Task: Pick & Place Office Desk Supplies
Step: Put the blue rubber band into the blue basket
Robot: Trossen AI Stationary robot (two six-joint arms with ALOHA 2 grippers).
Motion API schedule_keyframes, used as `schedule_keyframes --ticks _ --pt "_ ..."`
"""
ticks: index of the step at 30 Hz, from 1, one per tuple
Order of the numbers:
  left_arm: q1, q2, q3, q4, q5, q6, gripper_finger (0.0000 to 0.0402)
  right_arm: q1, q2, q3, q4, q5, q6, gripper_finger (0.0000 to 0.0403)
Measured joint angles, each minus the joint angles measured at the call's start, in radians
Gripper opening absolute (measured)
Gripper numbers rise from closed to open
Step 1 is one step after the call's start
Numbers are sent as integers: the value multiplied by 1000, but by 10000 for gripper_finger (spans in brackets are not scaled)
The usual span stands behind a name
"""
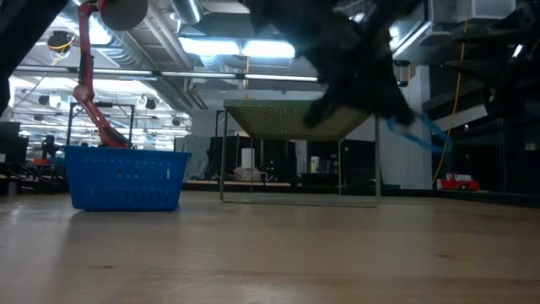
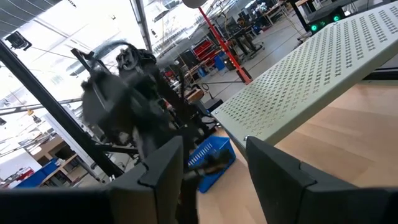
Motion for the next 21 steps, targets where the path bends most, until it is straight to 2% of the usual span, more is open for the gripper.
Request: schedule_keyframes --ticks 6,11,16,18,21 --pt "0 -141 0 1 40 36 3 0 0 0 -3 0 0 178" --pt "-5 -289 1 17 22 178 2 0 0 0 -3 0 0 178" --pt "-7 -370 2 -8 20 282 3 0 0 0 -3 1 1 178" --pt "-13 -392 -35 -4 29 296 2 0 0 0 -1 1 1 178" --pt "-13 -435 -175 119 59 247 3 0 0 0 0 4 9 178"
